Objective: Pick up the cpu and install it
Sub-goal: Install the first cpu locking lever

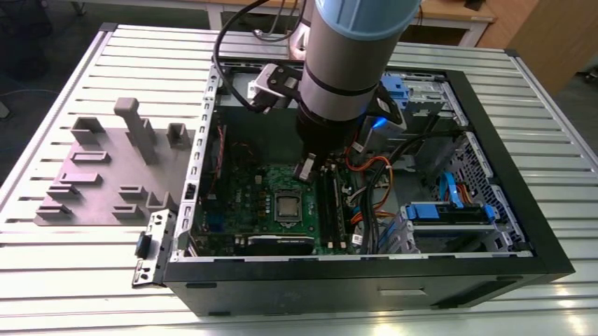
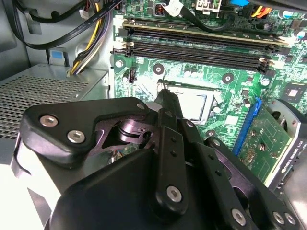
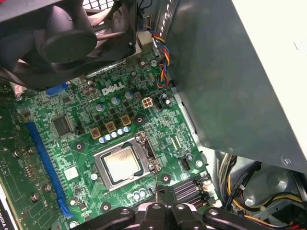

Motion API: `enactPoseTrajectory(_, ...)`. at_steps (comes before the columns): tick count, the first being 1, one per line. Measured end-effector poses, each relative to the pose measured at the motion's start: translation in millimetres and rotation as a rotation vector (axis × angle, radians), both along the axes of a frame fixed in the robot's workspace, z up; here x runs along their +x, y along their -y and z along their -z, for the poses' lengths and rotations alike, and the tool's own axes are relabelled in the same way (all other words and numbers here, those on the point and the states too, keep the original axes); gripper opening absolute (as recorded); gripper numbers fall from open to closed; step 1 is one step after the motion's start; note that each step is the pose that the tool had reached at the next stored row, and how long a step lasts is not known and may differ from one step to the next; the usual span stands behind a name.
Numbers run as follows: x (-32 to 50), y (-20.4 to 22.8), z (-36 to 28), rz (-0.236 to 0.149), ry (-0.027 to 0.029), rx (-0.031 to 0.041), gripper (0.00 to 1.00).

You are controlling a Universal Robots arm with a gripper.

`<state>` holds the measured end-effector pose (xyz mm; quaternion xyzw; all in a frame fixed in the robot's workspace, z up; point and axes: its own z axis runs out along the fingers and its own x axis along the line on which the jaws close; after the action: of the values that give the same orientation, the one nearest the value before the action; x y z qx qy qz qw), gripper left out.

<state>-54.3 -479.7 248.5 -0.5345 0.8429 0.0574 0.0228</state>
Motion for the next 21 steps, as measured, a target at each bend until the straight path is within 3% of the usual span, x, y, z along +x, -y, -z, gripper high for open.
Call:
enactPoseTrajectory(4, 0.1, -0.1, 0.6, -0.018, 0.0001, 0.0033, 0.11)
enactPoseTrajectory(12, 0.0, 0.0, 1.0, -0.093, 0.0004, 0.0038, 0.11)
enactPoseTrajectory(17, 0.1, -0.1, 1.4, -0.118, 0.0059, 0.0049, 0.11)
enactPoseTrajectory(21, 0.0, 0.0, 1.4, -0.164, 0.0083, 0.0069, 0.11)
